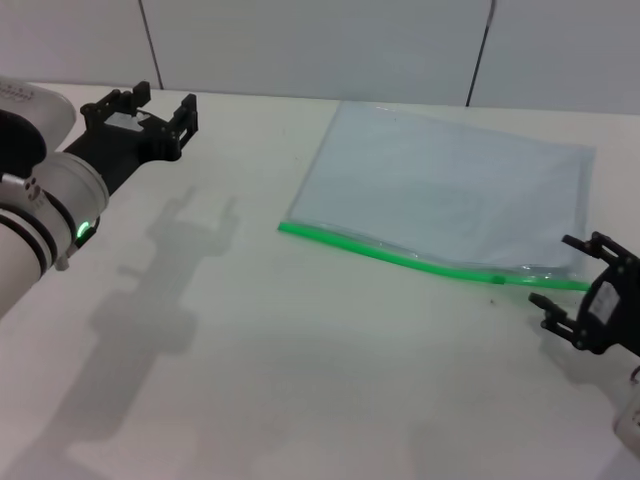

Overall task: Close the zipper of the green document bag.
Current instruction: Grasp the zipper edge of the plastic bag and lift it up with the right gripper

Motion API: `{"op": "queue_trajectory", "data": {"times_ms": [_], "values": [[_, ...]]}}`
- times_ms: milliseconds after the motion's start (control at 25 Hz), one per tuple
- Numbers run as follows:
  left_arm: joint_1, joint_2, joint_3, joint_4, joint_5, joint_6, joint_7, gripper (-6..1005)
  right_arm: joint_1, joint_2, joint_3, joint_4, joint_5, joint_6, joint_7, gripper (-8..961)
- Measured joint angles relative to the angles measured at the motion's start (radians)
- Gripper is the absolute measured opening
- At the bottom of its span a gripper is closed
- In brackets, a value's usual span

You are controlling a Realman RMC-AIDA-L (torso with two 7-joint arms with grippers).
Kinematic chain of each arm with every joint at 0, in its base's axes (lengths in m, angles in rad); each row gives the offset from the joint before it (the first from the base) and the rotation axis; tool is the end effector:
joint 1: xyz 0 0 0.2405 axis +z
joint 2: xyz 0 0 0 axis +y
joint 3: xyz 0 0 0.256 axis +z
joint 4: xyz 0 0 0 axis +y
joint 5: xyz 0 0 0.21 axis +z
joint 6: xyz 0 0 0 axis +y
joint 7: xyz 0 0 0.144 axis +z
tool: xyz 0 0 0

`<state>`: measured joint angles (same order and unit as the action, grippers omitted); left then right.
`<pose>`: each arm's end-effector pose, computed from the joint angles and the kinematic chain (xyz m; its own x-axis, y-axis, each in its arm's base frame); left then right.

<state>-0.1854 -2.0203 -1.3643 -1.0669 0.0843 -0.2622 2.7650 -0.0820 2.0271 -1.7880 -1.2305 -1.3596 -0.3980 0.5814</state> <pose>-0.2591 0.3702 0.0076 0.7735 0.1506 0.6157 0.6314 -0.2686 -0.7275 0.2924 0.2846 -0.0289 0.9697 0.1290 0.2077 0.2433 -0.5940 -0.7668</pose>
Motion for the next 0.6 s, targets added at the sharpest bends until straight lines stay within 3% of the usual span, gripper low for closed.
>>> {"op": "queue_trajectory", "data": {"times_ms": [600], "values": [[0.003,-0.002,-0.015,-0.002,0.0,0.032,-0.012,586,0.04,0.001,-0.016,0.076,-0.051,0.099,-0.016,737]]}}
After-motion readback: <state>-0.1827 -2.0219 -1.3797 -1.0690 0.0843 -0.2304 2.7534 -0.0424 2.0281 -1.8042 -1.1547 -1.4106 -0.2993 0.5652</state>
